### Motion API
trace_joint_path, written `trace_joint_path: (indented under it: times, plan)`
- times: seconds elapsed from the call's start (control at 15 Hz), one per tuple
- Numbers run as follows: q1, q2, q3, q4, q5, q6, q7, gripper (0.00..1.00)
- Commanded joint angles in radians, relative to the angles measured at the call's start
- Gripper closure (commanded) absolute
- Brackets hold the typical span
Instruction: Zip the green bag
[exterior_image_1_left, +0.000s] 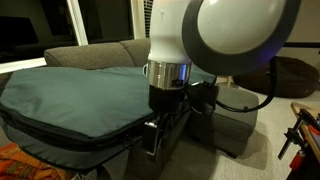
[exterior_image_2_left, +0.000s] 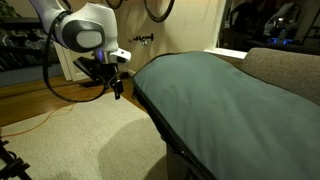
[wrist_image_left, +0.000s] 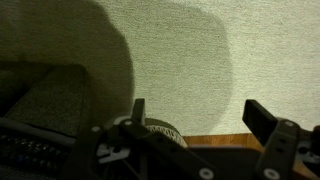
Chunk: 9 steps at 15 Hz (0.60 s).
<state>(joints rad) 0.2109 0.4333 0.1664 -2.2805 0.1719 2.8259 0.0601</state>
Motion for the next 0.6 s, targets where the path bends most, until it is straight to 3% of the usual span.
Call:
trace_joint_path:
  times: [0.0,0.53]
  plan:
    - [-0.003,0.016,0.001,-0.013,-0.019,0.077,0.020,0.00]
    - [-0.003,0.136,0.001,0.078,-0.019,0.094,0.024,0.00]
